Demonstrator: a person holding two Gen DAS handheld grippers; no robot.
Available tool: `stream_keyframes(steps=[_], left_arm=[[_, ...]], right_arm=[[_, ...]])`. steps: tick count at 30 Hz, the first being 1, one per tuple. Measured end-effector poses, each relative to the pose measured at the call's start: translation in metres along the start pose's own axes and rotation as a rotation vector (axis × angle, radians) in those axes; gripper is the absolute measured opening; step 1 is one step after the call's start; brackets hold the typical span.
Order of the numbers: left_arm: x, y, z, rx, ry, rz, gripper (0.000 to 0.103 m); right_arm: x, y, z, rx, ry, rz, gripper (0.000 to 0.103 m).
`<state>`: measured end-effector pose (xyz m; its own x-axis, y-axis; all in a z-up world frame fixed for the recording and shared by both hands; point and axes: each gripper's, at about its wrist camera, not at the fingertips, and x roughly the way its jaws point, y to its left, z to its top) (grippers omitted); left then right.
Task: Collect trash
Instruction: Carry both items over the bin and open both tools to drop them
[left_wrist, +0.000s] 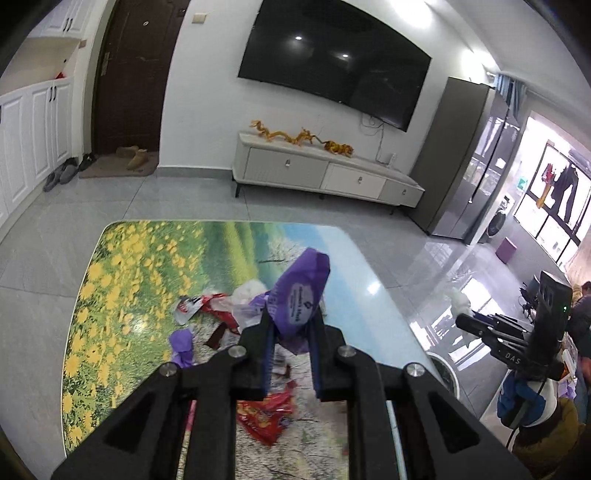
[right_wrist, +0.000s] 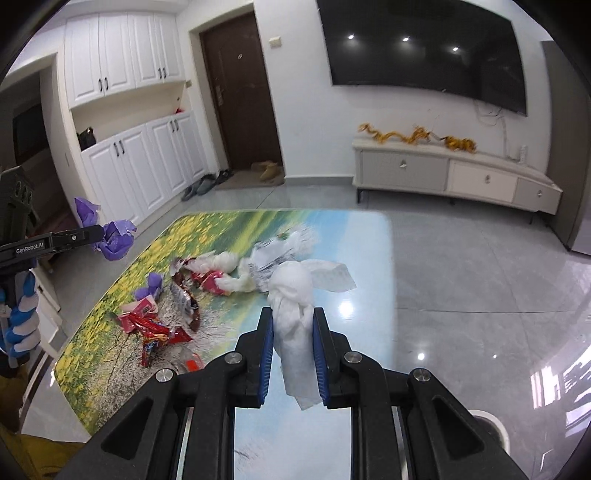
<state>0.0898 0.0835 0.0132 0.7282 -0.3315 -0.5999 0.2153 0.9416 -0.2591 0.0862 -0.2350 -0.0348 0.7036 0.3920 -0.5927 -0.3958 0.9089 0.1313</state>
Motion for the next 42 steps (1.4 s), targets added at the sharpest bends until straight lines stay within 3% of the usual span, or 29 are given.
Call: stream_keyframes(steps=[6, 14, 19, 25, 30, 36, 39, 41, 42], left_arm=[[0.009, -0.063, 0.013, 0.077, 0.01, -0.071, 0.015], [0.063, -0.184, 0.021, 0.214, 0.091, -0.21, 0.015], [0.114, -0.268, -0.001, 0.309, 0.208, -0.294, 0.015], [0.18, -0.341, -0.041, 0.391, 0.378, -0.342, 0.015], [0.222, -0.376, -0.066, 0.406, 0.469, -0.365, 0.016], [0.253, -0.393, -0.08, 0.392, 0.531, -0.389, 0.019], [0.268, -0.4, -0.087, 0.385, 0.562, -0.396, 0.029], [0.274, -0.403, -0.093, 0.376, 0.579, -0.4, 0.033], [0.276, -0.406, -0.096, 0.376, 0.584, -0.4, 0.033]], right_arm=[[-0.043, -0.039, -0.015, 0.042, -0.039, -0.084, 0.019], [-0.093, -0.11, -0.056, 0.144, -0.036, -0.199, 0.019], [-0.099, -0.164, -0.097, 0.242, 0.012, -0.236, 0.019], [-0.085, -0.214, -0.144, 0.362, 0.084, -0.24, 0.019], [-0.072, -0.244, -0.172, 0.441, 0.134, -0.239, 0.019], [-0.061, -0.263, -0.188, 0.491, 0.179, -0.247, 0.023], [-0.055, -0.269, -0.193, 0.511, 0.198, -0.258, 0.03], [-0.053, -0.272, -0.194, 0.521, 0.206, -0.271, 0.047], [-0.053, -0.273, -0.196, 0.525, 0.207, -0.278, 0.048]])
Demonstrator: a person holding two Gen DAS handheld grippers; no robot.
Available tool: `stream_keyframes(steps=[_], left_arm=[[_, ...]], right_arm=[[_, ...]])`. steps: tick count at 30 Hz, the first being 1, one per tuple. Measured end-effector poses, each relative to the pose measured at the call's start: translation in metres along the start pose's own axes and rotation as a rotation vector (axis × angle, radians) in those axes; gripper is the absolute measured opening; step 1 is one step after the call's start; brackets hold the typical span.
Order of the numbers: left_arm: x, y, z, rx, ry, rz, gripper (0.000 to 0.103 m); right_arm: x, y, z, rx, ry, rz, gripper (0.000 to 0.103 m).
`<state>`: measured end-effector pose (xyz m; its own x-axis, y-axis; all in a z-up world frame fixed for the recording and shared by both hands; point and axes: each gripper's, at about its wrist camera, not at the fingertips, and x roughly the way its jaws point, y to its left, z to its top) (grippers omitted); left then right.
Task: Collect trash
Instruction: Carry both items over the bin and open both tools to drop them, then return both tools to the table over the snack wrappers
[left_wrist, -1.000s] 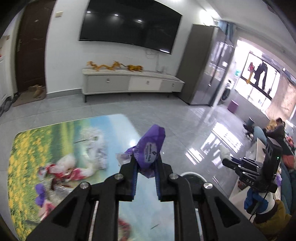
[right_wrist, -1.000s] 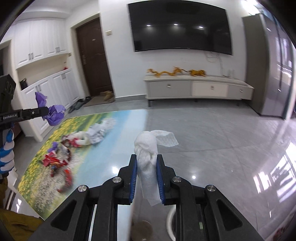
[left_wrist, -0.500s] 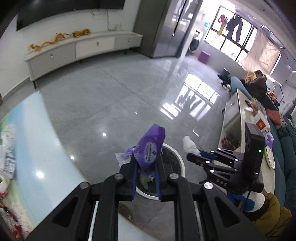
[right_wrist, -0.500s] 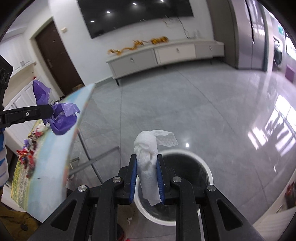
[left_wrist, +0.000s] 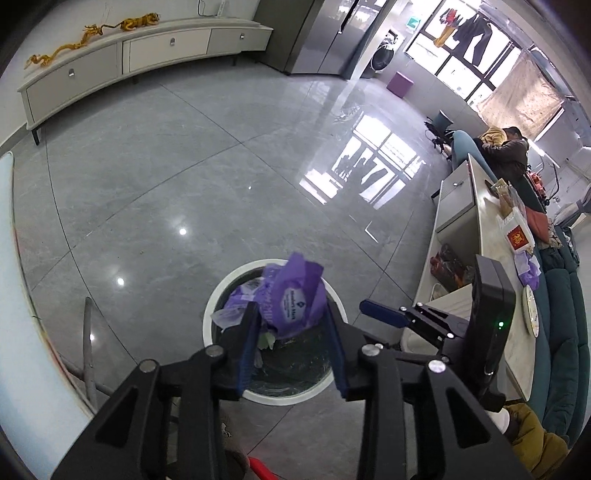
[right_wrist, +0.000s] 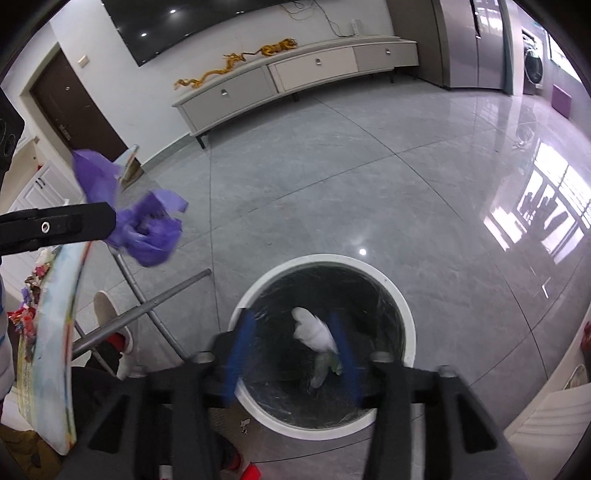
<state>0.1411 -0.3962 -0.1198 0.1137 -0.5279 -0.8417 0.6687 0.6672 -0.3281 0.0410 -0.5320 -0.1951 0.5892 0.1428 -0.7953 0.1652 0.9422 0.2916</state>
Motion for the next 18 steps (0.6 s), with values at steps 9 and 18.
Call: stream_keyframes(steps=[9, 18], left_arm=[[-0.01, 0.004, -0.006, -0.012, -0.013, -0.034, 0.034], [-0.089, 0.004, -0.028, 0.004, -0.242, 0.091, 0.034]], right_arm=[[-0.018, 0.007, -0.002, 0.017, -0.024, -0.041, 0.048], [-0.063, 0.04, 0.007, -0.029, -0.123, -0.045, 0.048]])
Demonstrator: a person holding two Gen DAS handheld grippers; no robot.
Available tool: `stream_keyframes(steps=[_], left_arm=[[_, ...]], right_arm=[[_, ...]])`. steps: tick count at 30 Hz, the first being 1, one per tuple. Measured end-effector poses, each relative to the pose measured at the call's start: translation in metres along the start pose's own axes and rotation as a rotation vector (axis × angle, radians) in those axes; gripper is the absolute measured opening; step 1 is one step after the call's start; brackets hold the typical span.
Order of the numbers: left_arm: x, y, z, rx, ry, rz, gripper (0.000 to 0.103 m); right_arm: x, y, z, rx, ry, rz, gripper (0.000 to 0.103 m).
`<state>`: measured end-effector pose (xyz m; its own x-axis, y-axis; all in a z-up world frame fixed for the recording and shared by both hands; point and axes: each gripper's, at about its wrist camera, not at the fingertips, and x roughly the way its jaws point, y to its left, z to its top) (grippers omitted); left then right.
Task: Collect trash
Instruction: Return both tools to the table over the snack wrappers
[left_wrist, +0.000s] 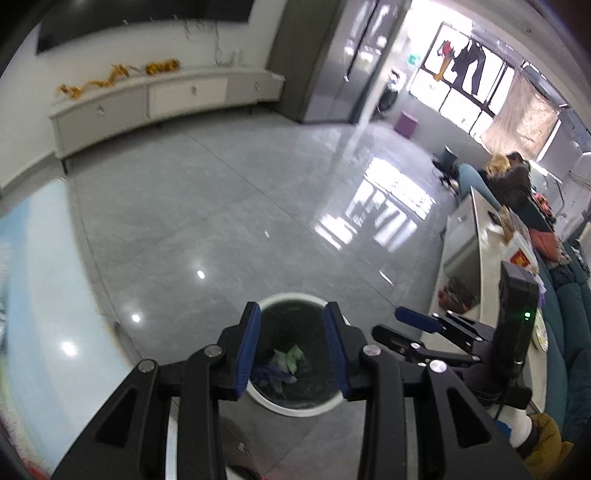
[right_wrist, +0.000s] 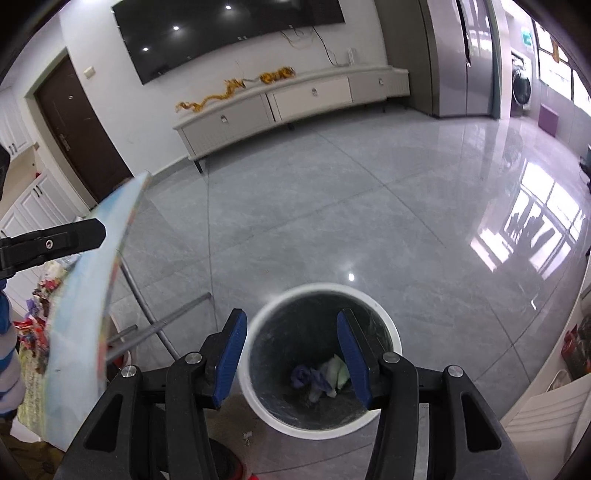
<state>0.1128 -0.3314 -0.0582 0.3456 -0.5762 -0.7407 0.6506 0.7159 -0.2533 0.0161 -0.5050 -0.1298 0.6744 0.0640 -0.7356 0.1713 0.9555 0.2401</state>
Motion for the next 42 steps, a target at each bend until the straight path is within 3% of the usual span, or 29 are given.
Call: stream_keyframes(steps=[7, 15, 19, 28, 31, 42], left_arm=[[-0.085, 0.04, -0.02, -0.057, -0.211, 0.152, 0.034], [-0.165, 0.089, -0.061, -0.07, -0.27, 0.364, 0.034], [-0.204, 0.114, -0.085, -0.093, -0.304, 0.435, 0.037], [-0.264, 0.17, -0.131, -0.216, -0.368, 0.498, 0.043], [-0.273, 0.181, -0.144, -0.246, -0.375, 0.498, 0.048], [-0.295, 0.215, -0.183, -0.334, -0.401, 0.491, 0.049]], right_arm=[[-0.039, 0.061, 0.017, -0.088, -0.102, 0.032, 0.056], [-0.07, 0.143, 0.026, -0.185, -0.19, 0.095, 0.064], [-0.078, 0.18, 0.027, -0.23, -0.21, 0.123, 0.065], [-0.08, 0.258, 0.03, -0.319, -0.213, 0.173, 0.065], [-0.08, 0.281, 0.026, -0.354, -0.204, 0.177, 0.065], [-0.08, 0.346, 0.012, -0.461, -0.173, 0.186, 0.065]])
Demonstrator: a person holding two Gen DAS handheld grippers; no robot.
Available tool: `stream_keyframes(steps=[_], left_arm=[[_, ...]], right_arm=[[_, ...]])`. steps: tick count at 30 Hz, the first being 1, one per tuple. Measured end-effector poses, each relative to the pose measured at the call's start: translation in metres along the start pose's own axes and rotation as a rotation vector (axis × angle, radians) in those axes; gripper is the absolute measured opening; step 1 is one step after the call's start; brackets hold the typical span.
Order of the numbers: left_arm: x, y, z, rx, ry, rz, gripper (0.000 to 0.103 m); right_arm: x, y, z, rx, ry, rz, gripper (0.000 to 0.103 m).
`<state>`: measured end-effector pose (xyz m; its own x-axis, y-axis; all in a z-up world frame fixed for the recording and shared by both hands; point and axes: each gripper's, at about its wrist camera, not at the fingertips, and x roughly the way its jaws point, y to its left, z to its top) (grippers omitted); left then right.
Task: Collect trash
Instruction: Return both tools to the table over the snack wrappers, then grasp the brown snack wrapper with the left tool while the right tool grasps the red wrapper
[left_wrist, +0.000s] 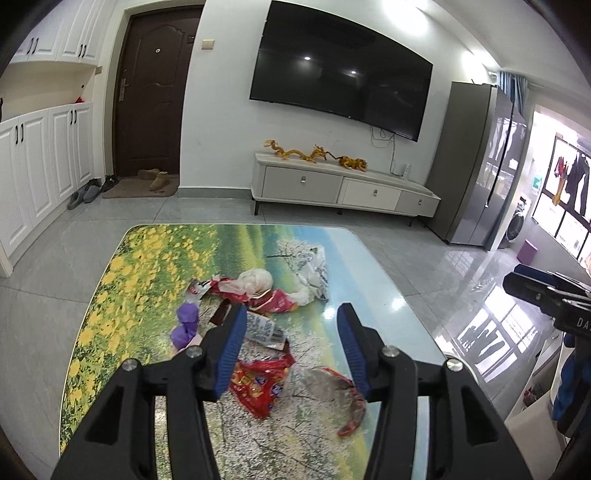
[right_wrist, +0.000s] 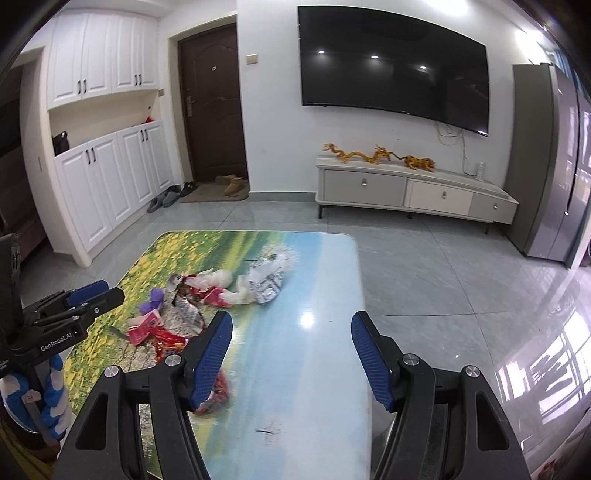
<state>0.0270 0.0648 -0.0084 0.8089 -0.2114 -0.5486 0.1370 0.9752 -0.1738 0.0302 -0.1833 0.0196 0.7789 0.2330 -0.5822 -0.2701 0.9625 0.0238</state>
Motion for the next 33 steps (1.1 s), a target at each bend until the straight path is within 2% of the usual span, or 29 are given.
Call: stream_keyframes(steps=[14, 17, 23, 28, 33], left_arm=[[0.012, 0.042, -0.019, -0.073, 0.055, 0.058, 0.05], [0.016, 0.054, -0.023, -0.092, 0.073, 0.079, 0.058], [0.026, 0.074, -0.025, -0.105, 0.109, 0.126, 0.059], [0.045, 0.074, -0.018, -0.1, 0.182, 0.067, 0.059], [0.081, 0.066, -0.011, -0.091, 0.279, 0.039, 0.059]], right_arm=[[0.041, 0.033, 0.0, -0.057, 0.073, 0.093, 0.065], [0.057, 0.034, -0.007, -0.068, 0.114, 0.122, 0.065], [0.098, 0.039, -0.029, -0.089, 0.22, 0.203, 0.065], [0.137, 0.05, -0.05, -0.126, 0.321, 0.3, 0.065], [0.164, 0.053, -0.066, -0.134, 0.382, 0.364, 0.065]])
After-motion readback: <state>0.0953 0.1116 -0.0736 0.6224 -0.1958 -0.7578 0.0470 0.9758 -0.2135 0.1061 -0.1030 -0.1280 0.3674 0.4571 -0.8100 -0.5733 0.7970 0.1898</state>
